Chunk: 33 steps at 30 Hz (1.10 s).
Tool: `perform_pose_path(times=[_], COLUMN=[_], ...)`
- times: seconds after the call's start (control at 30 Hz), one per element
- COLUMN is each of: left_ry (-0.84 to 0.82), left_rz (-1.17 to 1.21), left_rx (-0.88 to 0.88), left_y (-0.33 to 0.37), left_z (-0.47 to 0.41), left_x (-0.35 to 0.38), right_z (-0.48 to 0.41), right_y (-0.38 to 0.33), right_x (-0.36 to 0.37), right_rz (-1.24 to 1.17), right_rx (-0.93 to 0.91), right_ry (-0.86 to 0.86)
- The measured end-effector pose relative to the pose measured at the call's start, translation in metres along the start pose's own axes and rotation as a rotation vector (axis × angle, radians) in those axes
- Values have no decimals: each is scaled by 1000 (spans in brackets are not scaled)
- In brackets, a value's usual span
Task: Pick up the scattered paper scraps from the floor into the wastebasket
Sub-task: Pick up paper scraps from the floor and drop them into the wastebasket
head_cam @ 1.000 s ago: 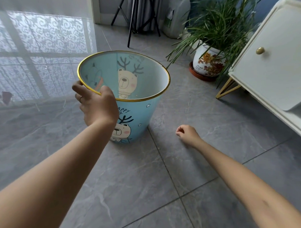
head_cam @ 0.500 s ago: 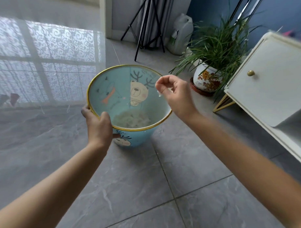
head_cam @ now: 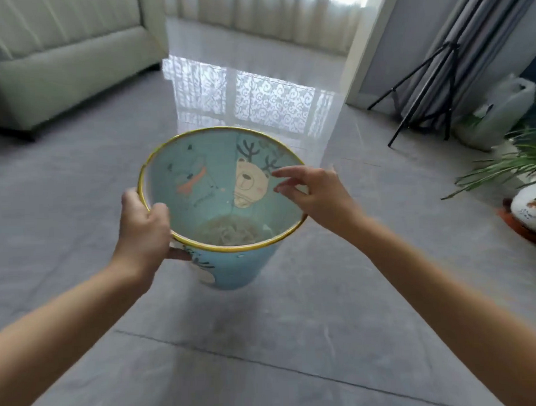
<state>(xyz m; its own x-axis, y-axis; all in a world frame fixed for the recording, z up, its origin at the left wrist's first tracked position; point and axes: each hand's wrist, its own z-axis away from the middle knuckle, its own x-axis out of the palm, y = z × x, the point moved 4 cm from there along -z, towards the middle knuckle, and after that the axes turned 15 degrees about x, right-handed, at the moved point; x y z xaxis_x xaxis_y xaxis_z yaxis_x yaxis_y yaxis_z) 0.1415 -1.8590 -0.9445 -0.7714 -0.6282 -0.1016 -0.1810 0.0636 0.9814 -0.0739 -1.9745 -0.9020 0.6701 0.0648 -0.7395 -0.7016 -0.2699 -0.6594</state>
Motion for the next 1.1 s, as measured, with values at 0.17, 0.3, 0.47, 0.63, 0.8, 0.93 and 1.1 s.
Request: perform_pose_path(times=[0.17, 0.3, 0.47, 0.63, 0.8, 0.93, 1.1], left_ry=[130, 245, 315, 287, 364, 457, 481], left_rz=[-125, -175, -178, -216, -65, 85, 181], left_rx=[-11, -8, -64, -84, 155, 251, 223], left_y=[-14, -20, -47, -61, -75, -89, -86], left_z=[-5, 1, 22, 10, -9, -21, -23], left_x=[-150, -235, -318, -345, -343, -342, -337], right_z=[23, 52, 94, 91, 79, 72, 66], right_y=[-106, -166, -222, -253, -256, -253, -250], right_x=[111, 192, 233, 256, 269, 278, 281], right_rz=[-38, 85, -28, 31, 111, 230, 272], right_rx=[19, -72, -51, -12, -6, 17, 120], right_ry=[-116, -272, -185, -172, -147, -124, -204])
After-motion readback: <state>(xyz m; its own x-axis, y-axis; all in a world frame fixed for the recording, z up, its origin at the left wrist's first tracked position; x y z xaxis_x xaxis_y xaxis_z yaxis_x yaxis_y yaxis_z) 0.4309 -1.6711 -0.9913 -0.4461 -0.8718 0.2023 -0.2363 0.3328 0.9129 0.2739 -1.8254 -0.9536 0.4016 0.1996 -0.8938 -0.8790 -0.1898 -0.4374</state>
